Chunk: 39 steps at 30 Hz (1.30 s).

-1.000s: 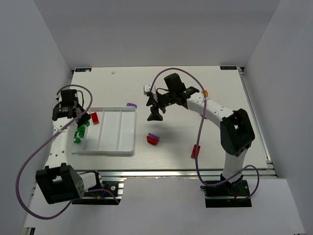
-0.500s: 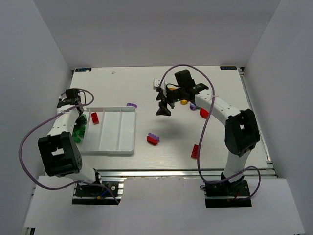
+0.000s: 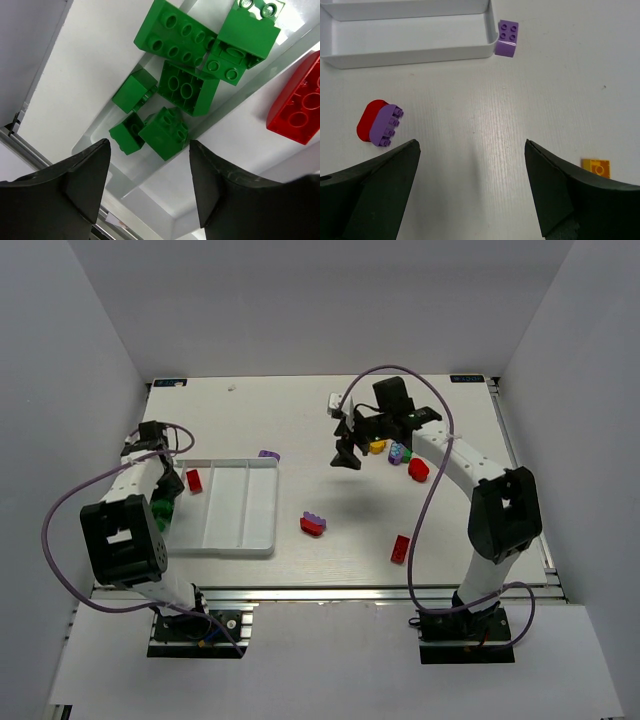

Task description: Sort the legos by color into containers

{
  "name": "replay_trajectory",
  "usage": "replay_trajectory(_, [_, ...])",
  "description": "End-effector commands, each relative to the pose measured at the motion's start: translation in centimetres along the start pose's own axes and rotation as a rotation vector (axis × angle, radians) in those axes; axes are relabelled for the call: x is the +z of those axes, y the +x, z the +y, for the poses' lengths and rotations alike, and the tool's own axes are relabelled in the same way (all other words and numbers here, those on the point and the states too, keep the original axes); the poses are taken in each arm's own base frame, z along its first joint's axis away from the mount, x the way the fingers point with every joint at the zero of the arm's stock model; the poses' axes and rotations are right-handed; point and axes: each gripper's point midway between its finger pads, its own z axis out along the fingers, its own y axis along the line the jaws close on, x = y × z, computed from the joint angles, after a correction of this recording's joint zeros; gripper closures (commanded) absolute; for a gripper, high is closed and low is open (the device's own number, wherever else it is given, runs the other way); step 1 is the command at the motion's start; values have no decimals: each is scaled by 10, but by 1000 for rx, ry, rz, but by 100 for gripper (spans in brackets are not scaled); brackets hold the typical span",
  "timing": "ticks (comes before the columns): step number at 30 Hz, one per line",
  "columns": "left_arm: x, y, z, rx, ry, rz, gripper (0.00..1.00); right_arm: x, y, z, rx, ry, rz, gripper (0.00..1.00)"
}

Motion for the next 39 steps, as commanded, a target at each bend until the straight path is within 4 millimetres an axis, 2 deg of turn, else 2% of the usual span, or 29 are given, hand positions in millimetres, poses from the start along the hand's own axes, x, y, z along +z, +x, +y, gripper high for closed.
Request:
replay_trajectory(1, [-27, -28, 2, -74, 52, -97, 26, -30, -20, -16, -50, 106, -28, 11])
replay_trajectory(2, [-31, -26, 0, -84, 72, -94, 26, -37, -19, -25, -55, 163, -18, 11])
replay_trajectory(3, [-41, -30, 0, -104, 100, -120, 26, -50, -28, -31, -39, 233, -37, 11])
replay_trajectory(4, [-47, -30, -3, -123, 131, -127, 28, -62, -42, -56, -70, 353, -95, 11])
replay_trajectory(5, [-55, -32, -13, -140, 210, -138, 34, -72, -16, -73, 1, 503, -38, 11])
replay_trajectory(6, [-63, -34, -20, -154, 268, -153, 42, -84, -14, -84, 82, 618, -58, 11])
replay_trajectory(7, [-77, -38, -27, -190, 344, -200, 51, -98, 2, -102, 127, 741, -29, 11])
replay_trajectory(8, [-91, -37, -43, -199, 468, -205, 68, -101, 5, -104, 141, 710, -7, 16])
replay_trajectory(9, [-101, -37, -51, -214, 540, -223, 72, -89, 33, -104, 224, 641, 68, 25])
replay_trajectory(10, [-114, -30, -60, -254, 629, -227, 74, -98, 50, -110, 313, 628, 115, 35])
replay_trajectory(11, [-126, -38, -69, -278, 716, -271, 74, -104, 57, -105, 407, 583, 180, 62])
replay_trajectory(12, [-143, -32, -85, -272, 850, -253, 73, -100, 81, -104, 471, 558, 234, 74])
replay_trajectory(13, [-153, -30, -93, -318, 931, -261, 69, -113, 97, -106, 511, 591, 275, 86])
replay_trajectory(14, [-160, -26, -99, -333, 985, -249, 64, -120, 108, -105, 538, 611, 301, 87])
replay_trajectory(15, [-171, -19, -106, -328, 1058, -230, 51, -124, 121, -102, 571, 627, 332, 85])
replay_trajectory(16, [-177, -13, -113, -339, 1097, -209, 45, -132, 131, -103, 625, 655, 352, 73])
replay_trajectory(17, [-181, -8, -115, -335, 1120, -210, 41, -140, 142, -106, 672, 700, 392, 67])
replay_trajectory(18, [-185, -3, -120, -324, 1143, -197, 39, -147, 158, -106, 746, 710, 438, 63])
replay_trajectory(19, [-189, 5, -125, -308, 1161, -181, 37, -146, 163, -103, 795, 691, 436, 55])
replay_trajectory(21, [-190, 14, -128, -294, 1169, -167, 36, -147, 174, -101, 831, 648, 423, 48])
replay_trajectory(22, [-193, 18, -131, -283, 1176, -157, 36, -140, 170, -99, 813, 590, 396, 43])
replay_trajectory(24, [-195, 23, -131, -279, 1177, -154, 36, -134, 170, -89, 673, 438, 420, 37])
replay_trajectory(26, [-198, 26, -133, -283, 1187, -148, 36, -129, 162, -88, 492, 327, 381, 33])
replay_trajectory(27, [-200, 27, -133, -293, 1193, -143, 36, -131, 158, -90, 417, 316, 358, 32])
replay_trajectory(28, [-203, 27, -134, -291, 1207, -146, 36, -126, 163, -82, 370, 271, 343, 30])
replay_trajectory(31, [-207, 30, -138, -297, 1223, -136, 35, -123, 169, -86, 163, 235, 350, 24])
replay_trajectory(32, [-208, 31, -139, -298, 1228, -135, 35, -123, 173, -88, 129, 225, 362, 24])
replay_trajectory(34, [-210, 32, -141, -304, 1234, -128, 35, -119, 187, -90, 70, 189, 395, 11])
replay_trajectory(39, [-215, 33, -143, -308, 1239, -127, 34, -115, 206, -107, 15, 176, 445, 11])
